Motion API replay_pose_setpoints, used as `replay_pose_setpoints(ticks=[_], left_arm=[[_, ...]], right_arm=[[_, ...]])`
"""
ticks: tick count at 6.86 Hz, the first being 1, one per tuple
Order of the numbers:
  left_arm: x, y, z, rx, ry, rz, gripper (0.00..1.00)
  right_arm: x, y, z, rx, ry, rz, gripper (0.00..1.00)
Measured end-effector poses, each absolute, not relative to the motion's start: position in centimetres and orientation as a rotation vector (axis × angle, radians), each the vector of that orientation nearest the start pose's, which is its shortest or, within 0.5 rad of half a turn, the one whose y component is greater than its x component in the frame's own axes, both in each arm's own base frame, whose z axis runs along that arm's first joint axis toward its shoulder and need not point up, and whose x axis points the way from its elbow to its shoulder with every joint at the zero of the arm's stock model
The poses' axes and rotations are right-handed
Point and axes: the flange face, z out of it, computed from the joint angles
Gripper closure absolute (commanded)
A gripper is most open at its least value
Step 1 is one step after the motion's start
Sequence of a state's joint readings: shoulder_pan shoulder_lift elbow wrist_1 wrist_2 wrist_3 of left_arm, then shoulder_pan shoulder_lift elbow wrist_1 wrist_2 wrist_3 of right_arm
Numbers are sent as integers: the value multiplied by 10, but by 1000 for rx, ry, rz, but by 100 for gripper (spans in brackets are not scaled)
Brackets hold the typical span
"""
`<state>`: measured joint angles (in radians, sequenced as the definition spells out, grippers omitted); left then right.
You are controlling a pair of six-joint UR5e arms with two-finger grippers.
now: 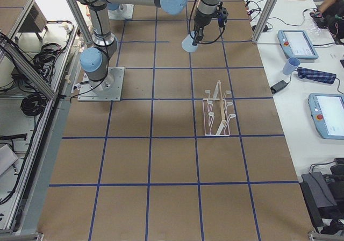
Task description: Transfer IKEA cup to right arm and place on rack
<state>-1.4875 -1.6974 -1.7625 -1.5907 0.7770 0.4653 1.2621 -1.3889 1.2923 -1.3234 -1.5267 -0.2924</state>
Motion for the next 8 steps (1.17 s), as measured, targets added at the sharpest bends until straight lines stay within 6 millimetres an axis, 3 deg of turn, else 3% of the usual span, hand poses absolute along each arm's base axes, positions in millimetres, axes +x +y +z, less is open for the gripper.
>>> replay_pose_setpoints(ticks=[2, 4, 6, 8], left_arm=[[-136, -518, 361, -276, -2636, -113, 0], [-115, -521, 380, -333, -2898, -66, 0], [-106, -523, 432, -368, -3037, 62, 0], [-105, -507, 469, -375, -3066, 160, 0]], right_arm=[[-64, -594, 479, -97, 3161, 180, 57], [-101, -614, 454, -158, 3185, 132, 59], [-128, -624, 429, -176, 3186, 97, 59], [-139, -624, 407, -208, 3193, 61, 59]])
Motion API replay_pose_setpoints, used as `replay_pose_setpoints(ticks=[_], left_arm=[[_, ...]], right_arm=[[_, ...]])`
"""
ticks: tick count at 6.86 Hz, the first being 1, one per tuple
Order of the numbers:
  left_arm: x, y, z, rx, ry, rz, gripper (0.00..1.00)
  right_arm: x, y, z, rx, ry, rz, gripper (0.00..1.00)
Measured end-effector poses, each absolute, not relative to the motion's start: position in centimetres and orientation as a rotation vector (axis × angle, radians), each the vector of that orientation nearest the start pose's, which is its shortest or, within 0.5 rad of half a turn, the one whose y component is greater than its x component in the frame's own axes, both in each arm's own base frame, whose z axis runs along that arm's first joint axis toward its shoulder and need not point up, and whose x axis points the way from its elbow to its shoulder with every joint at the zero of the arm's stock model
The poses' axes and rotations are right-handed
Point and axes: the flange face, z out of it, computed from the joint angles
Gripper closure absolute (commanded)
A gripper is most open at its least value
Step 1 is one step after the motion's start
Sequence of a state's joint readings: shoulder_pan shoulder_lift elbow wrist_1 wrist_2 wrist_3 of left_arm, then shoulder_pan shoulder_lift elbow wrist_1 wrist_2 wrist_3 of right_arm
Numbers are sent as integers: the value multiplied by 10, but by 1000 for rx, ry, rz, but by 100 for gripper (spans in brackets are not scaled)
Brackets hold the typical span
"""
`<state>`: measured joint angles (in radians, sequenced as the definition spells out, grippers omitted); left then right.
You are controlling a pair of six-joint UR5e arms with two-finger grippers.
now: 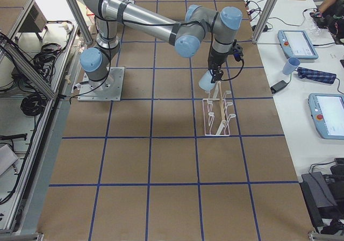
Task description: Transfer IKEA cup to right arm and place on rack
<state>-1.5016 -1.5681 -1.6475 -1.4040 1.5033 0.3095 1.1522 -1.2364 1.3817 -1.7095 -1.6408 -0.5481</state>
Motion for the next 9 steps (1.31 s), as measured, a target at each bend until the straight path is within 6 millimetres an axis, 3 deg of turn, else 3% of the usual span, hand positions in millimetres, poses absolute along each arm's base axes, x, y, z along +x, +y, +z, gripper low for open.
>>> replay_pose_setpoints(ticks=[2, 6, 8, 9], left_arm=[[-106, -493, 491, 378, 3151, -228, 0], [-103, -489, 501, 312, 3143, -224, 0], [-103, -490, 500, 310, 3142, -213, 0], [-102, -491, 500, 309, 3142, -212, 0]], right_arm=[[-147, -625, 394, -219, 3197, 45, 59], [-152, -634, 369, -222, 3186, 69, 55], [-154, -638, 356, -226, 3178, 92, 0], [-155, -640, 351, -231, 3177, 95, 0]])
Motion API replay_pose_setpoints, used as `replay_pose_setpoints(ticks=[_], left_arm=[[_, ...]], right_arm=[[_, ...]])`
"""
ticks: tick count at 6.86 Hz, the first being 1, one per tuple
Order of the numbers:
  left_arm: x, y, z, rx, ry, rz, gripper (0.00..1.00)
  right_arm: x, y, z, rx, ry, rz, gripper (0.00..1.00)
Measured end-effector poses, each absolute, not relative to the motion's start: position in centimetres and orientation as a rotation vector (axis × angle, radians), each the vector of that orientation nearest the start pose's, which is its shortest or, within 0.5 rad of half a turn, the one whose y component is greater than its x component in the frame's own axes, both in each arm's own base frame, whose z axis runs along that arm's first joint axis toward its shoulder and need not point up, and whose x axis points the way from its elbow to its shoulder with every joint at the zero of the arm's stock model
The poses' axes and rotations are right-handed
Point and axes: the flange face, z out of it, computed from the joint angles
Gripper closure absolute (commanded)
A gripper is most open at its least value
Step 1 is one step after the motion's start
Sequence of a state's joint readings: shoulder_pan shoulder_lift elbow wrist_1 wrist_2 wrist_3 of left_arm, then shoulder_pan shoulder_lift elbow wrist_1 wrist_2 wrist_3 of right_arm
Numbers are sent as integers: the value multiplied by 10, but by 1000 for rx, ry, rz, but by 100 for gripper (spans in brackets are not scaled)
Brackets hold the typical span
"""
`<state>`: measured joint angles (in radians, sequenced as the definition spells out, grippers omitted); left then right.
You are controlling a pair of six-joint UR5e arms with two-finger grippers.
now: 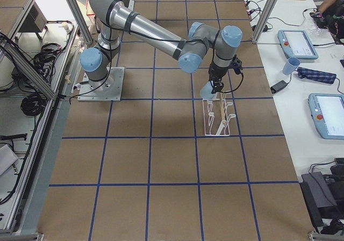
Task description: Transfer IKEA cup to right arm and place on rack
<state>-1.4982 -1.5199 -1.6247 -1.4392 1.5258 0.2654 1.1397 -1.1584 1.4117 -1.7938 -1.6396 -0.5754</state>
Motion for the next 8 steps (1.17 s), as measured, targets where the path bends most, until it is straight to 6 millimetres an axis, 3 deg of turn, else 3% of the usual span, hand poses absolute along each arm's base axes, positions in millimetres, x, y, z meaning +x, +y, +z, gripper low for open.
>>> replay_pose_setpoints(ticks=[2, 4, 6, 8], left_arm=[[-101, -491, 502, 304, 3141, -220, 0], [-98, -495, 505, 296, 3135, -213, 0], [-95, -498, 509, 291, 3124, -184, 0], [-95, -498, 511, 290, 3122, -179, 0]], right_arm=[[-156, -640, 353, -233, 3180, 101, 0], [-151, -629, 378, -227, 3175, 122, 0], [-134, -595, 424, -209, 3147, 195, 0], [-110, -543, 475, -149, 3119, 272, 0]])
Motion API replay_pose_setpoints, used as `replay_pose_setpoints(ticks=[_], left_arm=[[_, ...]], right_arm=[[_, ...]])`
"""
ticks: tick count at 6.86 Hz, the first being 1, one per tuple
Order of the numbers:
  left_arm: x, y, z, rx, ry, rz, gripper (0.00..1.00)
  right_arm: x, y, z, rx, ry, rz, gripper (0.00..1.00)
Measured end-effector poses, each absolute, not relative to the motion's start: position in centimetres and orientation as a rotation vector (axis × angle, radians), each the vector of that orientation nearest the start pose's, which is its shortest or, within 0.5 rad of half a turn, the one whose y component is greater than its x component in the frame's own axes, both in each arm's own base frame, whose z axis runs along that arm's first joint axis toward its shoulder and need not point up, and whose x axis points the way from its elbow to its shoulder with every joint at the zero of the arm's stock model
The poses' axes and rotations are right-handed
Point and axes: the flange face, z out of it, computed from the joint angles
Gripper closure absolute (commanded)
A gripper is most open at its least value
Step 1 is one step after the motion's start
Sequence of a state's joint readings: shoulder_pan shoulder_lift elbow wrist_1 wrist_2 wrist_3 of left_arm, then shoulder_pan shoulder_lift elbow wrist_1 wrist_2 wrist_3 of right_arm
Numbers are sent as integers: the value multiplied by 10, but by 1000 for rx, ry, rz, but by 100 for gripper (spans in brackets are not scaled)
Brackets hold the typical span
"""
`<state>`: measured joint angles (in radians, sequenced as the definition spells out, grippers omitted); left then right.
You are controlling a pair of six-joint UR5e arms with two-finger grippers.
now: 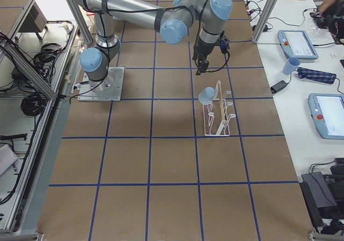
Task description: Transfer IKEA cup to right arm and place on rack
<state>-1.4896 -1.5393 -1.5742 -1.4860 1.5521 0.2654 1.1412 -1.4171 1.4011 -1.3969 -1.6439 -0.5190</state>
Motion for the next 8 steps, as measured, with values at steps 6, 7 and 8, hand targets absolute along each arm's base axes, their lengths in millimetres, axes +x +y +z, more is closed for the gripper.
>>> replay_pose_setpoints(ticks=[6, 7, 8], left_arm=[[-93, -498, 514, 283, 3120, -189, 0], [-93, -499, 514, 283, 3121, -188, 0], [-93, -499, 513, 282, 3121, -188, 0]], right_arm=[[-51, -429, 543, -87, 3131, 213, 0], [-39, -428, 542, -88, 3108, 190, 0], [-21, -430, 542, -72, 3086, 170, 0]])
